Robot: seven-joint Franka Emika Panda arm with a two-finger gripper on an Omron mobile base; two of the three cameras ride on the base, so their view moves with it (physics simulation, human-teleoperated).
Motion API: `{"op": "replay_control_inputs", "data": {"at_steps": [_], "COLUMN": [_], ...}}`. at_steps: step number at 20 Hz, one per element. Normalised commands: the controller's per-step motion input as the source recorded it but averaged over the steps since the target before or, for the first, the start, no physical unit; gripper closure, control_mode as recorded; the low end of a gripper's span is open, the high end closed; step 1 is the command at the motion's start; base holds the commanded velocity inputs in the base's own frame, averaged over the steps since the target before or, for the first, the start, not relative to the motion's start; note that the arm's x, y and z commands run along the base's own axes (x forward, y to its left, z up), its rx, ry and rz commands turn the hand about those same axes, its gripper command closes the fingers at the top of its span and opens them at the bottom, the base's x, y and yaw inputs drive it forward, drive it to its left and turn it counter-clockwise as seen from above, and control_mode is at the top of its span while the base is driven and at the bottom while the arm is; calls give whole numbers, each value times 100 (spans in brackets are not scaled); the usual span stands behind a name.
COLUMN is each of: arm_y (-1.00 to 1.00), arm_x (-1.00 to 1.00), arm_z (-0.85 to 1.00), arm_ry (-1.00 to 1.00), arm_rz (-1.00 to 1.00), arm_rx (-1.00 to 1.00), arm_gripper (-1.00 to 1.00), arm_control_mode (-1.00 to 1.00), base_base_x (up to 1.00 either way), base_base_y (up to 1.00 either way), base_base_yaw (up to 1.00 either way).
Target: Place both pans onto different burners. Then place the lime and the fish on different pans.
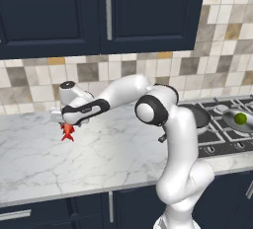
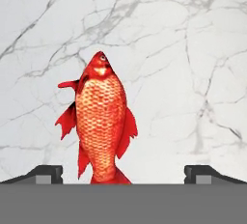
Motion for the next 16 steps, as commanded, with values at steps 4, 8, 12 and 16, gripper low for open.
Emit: {"op": "replay_control_inputs", "data": {"at_steps": [4, 8, 12, 16], "arm_y": [7, 13, 16, 2], "arm_x": [25, 18, 10, 2], "arm_z": [-13, -18, -24, -24], "arm_ry": [0, 0, 0, -1], "arm_rz": [0, 0, 0, 0], "arm_rx": [0, 0, 0, 0], "arm_gripper": [-100, -100, -100, -100], "arm_control_mode": [-100, -100, -100, -100], "base_base_x": [0, 0, 0, 0], "base_base_y": [0, 0, 0, 0], "base_base_yaw": [0, 0, 0, 0]}}
